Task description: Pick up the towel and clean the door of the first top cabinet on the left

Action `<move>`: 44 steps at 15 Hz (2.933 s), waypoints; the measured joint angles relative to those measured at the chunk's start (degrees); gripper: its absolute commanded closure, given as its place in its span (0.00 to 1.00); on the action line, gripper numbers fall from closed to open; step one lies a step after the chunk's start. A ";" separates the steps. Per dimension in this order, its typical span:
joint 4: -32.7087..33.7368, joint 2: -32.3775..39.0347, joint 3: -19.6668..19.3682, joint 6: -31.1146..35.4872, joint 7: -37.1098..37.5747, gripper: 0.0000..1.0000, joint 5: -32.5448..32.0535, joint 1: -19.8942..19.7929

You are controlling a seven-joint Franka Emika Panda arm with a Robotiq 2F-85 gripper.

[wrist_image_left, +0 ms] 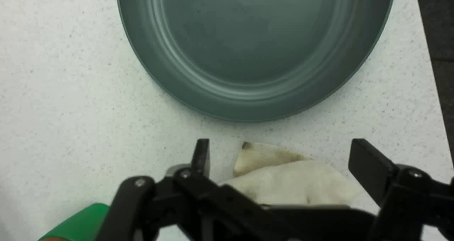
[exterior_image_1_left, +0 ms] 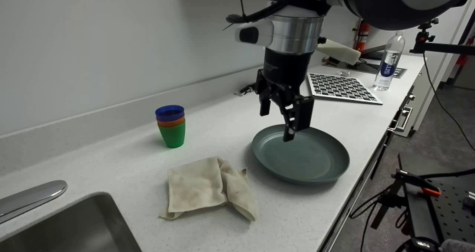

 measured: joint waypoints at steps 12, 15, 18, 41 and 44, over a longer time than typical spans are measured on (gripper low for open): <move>-0.16 0.82 -0.34 0.16 -0.51 0.00 -0.36 -0.17; 1.16 3.36 -0.35 0.61 -2.29 0.00 -0.57 -0.22; 3.93 8.18 -0.12 3.36 -5.29 0.00 -0.58 -0.22; 18.52 27.46 4.94 8.71 -25.34 0.00 -0.58 -0.61; 18.69 27.74 4.87 8.71 -25.53 0.28 -0.58 -0.87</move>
